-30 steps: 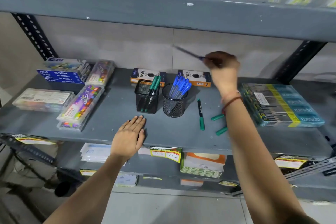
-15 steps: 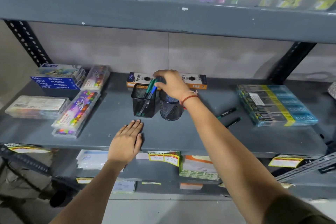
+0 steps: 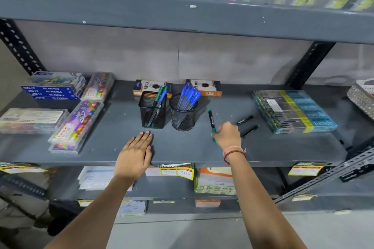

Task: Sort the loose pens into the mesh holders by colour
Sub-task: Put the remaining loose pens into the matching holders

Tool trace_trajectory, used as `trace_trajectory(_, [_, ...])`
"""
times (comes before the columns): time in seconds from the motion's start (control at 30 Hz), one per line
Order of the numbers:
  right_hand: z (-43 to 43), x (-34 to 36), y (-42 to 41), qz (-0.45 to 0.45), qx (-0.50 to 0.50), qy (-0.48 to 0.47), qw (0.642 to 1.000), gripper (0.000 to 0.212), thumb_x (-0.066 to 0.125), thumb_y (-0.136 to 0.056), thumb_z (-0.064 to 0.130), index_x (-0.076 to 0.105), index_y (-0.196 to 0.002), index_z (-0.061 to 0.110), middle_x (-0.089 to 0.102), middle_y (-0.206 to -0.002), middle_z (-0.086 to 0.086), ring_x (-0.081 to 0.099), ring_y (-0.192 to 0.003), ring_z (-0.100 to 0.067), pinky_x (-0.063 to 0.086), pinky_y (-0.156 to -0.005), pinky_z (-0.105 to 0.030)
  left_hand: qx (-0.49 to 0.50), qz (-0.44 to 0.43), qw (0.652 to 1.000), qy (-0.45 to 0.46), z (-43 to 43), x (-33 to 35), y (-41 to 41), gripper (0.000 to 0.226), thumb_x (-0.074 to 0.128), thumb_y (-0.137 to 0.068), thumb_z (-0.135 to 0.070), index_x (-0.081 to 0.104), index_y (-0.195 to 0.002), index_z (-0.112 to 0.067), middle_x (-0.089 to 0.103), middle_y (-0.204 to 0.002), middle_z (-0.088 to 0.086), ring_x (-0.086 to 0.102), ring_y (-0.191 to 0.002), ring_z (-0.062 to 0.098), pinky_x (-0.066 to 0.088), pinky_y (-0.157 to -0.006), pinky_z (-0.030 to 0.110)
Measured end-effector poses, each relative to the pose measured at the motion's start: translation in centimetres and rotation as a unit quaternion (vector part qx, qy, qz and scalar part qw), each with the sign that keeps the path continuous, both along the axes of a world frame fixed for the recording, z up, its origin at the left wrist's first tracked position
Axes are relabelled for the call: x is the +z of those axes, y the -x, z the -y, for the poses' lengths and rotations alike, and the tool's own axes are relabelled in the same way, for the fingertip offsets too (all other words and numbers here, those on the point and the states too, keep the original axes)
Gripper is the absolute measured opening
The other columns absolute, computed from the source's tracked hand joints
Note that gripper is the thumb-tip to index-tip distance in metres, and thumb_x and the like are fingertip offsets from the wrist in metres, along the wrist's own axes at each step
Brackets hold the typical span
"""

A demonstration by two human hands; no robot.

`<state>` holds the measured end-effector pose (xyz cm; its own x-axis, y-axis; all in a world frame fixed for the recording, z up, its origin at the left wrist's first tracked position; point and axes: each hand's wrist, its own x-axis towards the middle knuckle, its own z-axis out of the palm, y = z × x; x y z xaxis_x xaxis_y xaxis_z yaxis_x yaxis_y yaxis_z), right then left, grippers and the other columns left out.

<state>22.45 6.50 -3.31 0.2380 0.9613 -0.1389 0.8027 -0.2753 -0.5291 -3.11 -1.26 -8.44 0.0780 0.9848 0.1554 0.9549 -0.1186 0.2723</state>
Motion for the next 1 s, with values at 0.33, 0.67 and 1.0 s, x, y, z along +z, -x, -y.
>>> trace_trajectory(0.33, [-0.6,1.7,0.0,-0.015,-0.076,-0.081,0.994,0.023,0.059,-0.087,0.015,0.066,-0.101,-0.002,0.066,-0.107,-0.029,0.062,-0.104,-0.042,0.052,-0.086,-0.040,0.005,0.001,1.000,-0.001,0.0,0.2,0.0,0.058,0.019,-0.088,-0.032,0.055,-0.124,-0.004,0.056,-0.131,0.014,0.049,-0.124,0.029,0.035,-0.105,0.044])
trace_trajectory(0.67, [-2.7,12.1,7.0,-0.219,0.072,-0.386,0.893,0.014,0.065,-0.087,0.017,0.069,-0.082,0.005,0.071,-0.075,-0.015,0.068,-0.068,-0.029,0.052,-0.073,-0.024,0.006,-0.007,1.000,0.003,-0.1,0.0,0.2,0.058,0.017,-0.088,-0.032,0.052,-0.128,-0.006,0.054,-0.133,0.011,0.046,-0.127,0.025,0.032,-0.107,0.041])
trace_trajectory(1.0, [-7.5,7.7,14.5,-0.173,0.222,-0.048,0.959,0.022,0.058,-0.093,0.017,0.060,-0.080,-0.001,0.068,-0.088,-0.026,0.065,-0.067,-0.025,0.058,-0.066,-0.035,0.003,-0.003,1.000,-0.001,-0.2,-0.1,0.3,0.054,0.022,-0.089,-0.029,0.054,-0.125,-0.005,0.057,-0.131,0.011,0.049,-0.124,0.026,0.035,-0.105,0.044])
